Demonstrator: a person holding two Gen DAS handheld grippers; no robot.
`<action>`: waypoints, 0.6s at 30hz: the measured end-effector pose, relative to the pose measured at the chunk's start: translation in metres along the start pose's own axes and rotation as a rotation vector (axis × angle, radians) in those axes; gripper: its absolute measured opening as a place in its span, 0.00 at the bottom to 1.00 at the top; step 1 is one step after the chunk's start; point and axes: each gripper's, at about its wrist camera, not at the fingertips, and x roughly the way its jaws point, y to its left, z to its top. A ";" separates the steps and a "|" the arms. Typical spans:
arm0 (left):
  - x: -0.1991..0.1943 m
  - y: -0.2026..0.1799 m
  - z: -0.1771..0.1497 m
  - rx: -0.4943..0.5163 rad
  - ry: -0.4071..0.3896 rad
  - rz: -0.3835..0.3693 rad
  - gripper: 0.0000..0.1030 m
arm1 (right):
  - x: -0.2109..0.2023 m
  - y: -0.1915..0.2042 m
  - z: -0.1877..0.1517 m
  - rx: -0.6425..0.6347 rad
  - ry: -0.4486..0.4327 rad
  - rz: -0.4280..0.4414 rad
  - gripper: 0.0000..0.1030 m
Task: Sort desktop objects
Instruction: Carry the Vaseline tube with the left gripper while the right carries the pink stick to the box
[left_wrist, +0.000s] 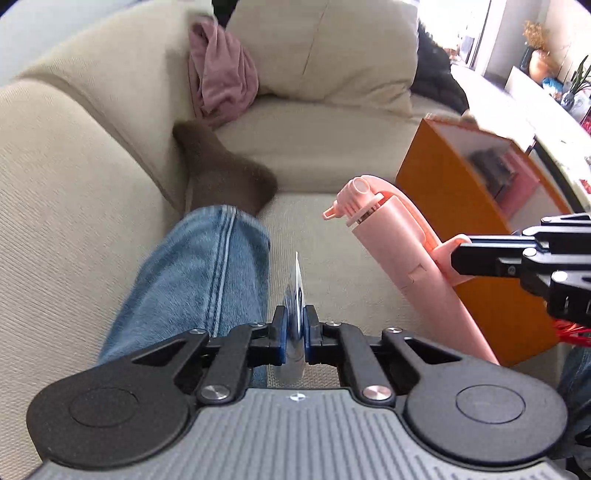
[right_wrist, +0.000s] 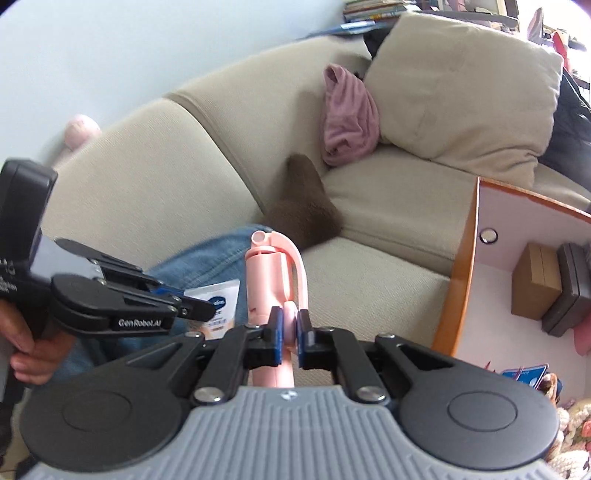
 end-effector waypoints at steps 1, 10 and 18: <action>-0.011 -0.003 0.002 0.002 -0.029 -0.002 0.08 | -0.012 0.001 0.005 -0.017 -0.023 0.012 0.07; -0.067 -0.048 0.060 0.035 -0.258 -0.088 0.07 | -0.110 -0.016 0.040 -0.384 -0.129 -0.170 0.06; -0.052 -0.100 0.110 0.102 -0.329 -0.212 0.07 | -0.087 -0.091 0.024 -0.587 0.092 -0.333 0.06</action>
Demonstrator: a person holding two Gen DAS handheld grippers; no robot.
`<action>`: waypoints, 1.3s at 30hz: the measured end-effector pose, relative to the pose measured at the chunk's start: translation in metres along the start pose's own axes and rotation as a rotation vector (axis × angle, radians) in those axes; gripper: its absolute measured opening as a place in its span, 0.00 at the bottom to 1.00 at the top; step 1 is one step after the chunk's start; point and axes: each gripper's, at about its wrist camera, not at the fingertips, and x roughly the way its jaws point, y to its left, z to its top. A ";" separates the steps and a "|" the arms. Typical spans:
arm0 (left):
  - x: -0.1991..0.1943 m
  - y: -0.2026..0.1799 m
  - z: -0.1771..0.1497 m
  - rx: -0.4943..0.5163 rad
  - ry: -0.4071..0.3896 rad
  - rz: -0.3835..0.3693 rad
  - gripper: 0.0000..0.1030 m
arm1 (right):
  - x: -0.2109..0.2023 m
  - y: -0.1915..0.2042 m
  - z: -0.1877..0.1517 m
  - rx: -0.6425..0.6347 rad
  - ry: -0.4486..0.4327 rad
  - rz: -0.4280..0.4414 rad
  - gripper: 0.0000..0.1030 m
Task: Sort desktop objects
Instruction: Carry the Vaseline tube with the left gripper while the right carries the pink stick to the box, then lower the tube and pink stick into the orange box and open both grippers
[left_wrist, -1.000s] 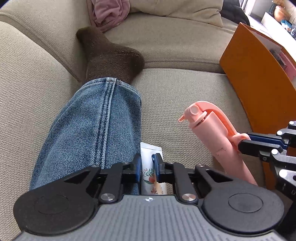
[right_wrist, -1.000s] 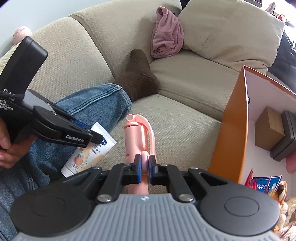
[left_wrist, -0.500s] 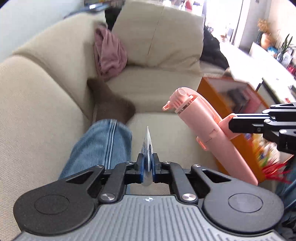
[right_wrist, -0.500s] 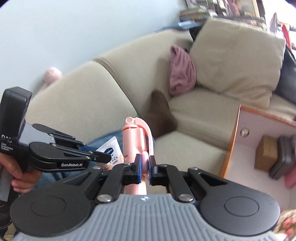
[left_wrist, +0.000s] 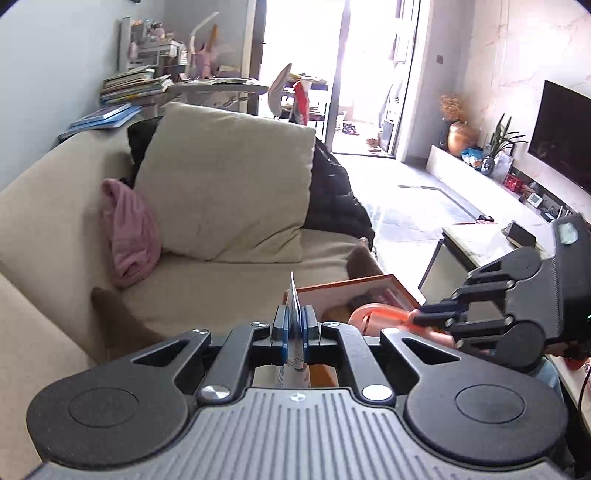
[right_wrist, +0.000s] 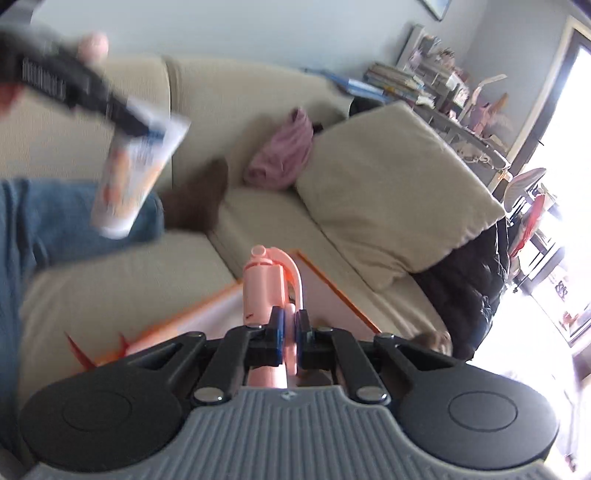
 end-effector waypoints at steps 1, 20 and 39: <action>0.007 -0.006 0.005 0.008 -0.001 -0.014 0.07 | 0.010 -0.002 -0.004 -0.031 0.020 0.010 0.06; 0.156 -0.022 0.007 -0.066 0.173 -0.008 0.07 | 0.113 0.018 -0.048 -0.524 0.081 0.211 0.05; 0.218 -0.042 -0.010 -0.058 0.219 0.081 0.07 | 0.096 -0.007 -0.056 -0.244 0.072 0.137 0.31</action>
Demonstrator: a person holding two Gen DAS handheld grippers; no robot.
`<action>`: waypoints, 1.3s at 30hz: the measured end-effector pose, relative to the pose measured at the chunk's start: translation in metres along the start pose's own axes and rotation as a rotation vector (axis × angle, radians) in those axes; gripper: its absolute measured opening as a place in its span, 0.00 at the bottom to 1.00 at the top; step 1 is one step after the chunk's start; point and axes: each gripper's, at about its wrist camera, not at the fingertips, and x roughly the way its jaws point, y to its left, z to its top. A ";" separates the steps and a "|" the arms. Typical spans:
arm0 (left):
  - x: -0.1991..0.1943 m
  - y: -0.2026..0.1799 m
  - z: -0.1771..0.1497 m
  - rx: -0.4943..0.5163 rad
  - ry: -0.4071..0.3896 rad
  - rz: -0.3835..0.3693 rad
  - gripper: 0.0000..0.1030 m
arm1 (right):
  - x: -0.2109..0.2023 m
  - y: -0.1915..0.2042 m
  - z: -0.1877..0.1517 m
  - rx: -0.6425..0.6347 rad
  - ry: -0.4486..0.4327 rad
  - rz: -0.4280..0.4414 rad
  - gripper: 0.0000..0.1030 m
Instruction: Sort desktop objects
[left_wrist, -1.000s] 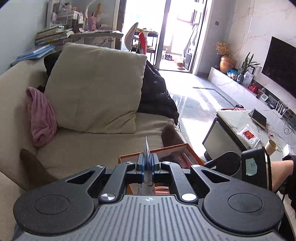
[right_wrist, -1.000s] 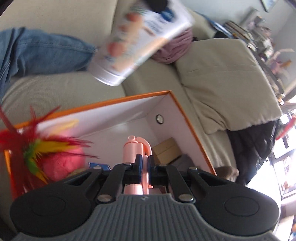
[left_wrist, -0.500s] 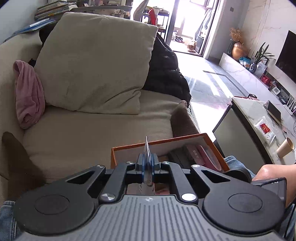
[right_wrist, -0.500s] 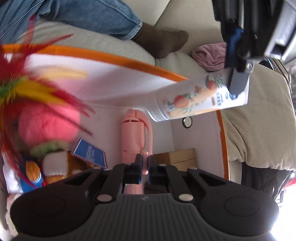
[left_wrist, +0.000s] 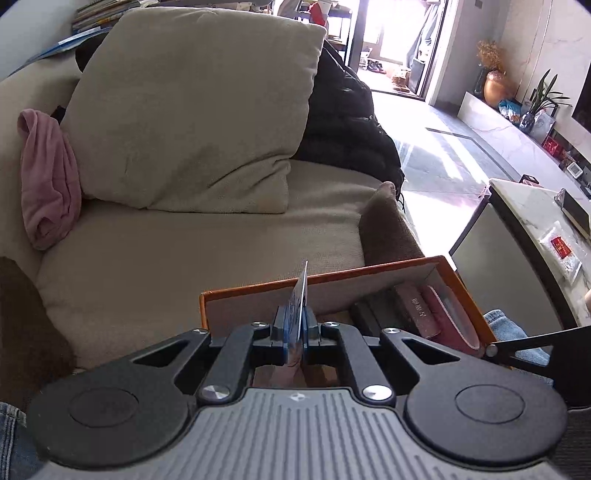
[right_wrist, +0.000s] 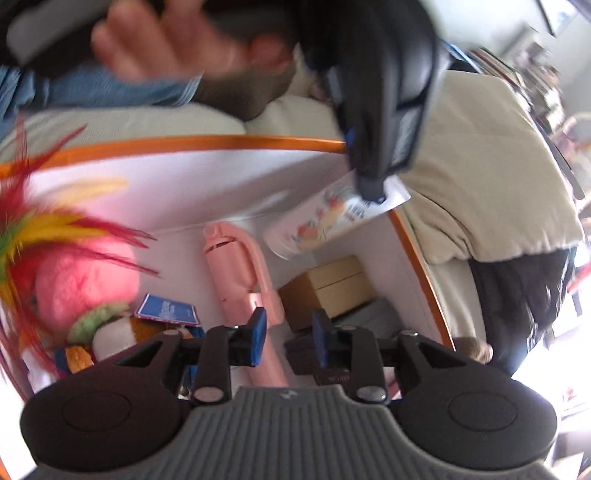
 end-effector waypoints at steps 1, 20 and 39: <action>0.004 -0.002 -0.002 0.008 0.009 0.013 0.06 | -0.002 0.000 -0.002 0.013 -0.002 0.001 0.31; -0.082 -0.010 -0.014 0.002 -0.066 -0.008 0.18 | -0.048 -0.015 -0.019 0.384 0.055 -0.055 0.34; -0.223 -0.038 -0.128 0.062 -0.385 -0.041 0.58 | -0.173 0.060 -0.018 0.865 -0.225 -0.242 0.56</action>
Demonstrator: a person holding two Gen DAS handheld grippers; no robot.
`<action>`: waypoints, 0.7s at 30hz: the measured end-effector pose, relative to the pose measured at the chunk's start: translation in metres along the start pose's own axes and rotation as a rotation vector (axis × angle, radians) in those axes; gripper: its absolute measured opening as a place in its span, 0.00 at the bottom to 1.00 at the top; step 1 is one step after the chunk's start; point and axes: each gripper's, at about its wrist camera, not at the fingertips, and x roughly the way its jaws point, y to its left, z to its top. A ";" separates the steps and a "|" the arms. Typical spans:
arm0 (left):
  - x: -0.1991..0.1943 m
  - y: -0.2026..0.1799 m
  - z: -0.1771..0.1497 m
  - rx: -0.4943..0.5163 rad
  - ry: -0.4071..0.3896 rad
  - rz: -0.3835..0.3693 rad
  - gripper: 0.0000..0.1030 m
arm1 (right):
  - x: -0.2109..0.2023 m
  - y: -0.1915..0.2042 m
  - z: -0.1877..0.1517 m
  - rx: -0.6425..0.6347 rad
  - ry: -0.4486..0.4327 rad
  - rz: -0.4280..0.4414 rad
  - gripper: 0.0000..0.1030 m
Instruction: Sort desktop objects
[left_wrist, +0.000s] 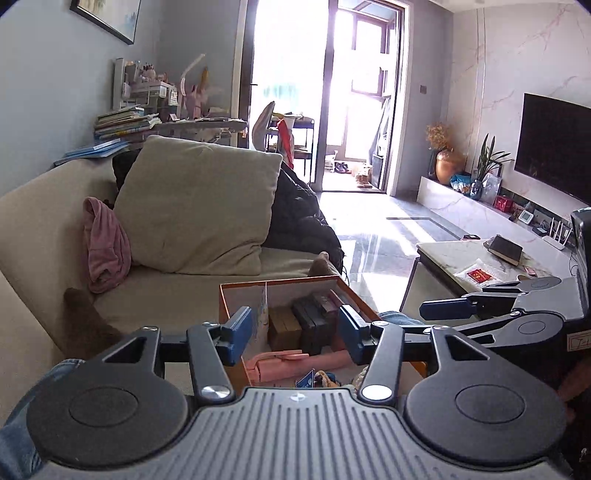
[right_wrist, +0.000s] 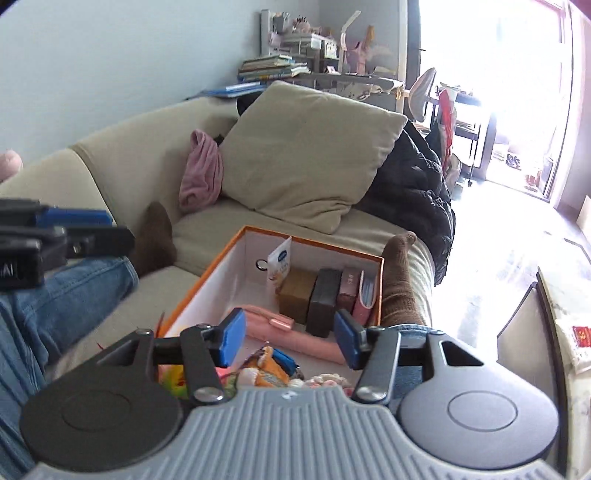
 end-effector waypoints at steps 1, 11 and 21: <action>0.001 -0.001 -0.007 -0.001 0.004 0.015 0.59 | -0.001 0.003 -0.006 0.022 -0.005 -0.004 0.57; 0.039 -0.005 -0.055 -0.105 0.098 0.098 0.75 | 0.022 0.013 -0.065 0.103 0.007 -0.116 0.60; 0.070 -0.002 -0.083 -0.110 0.213 0.123 0.75 | 0.049 0.004 -0.093 0.129 0.049 -0.096 0.60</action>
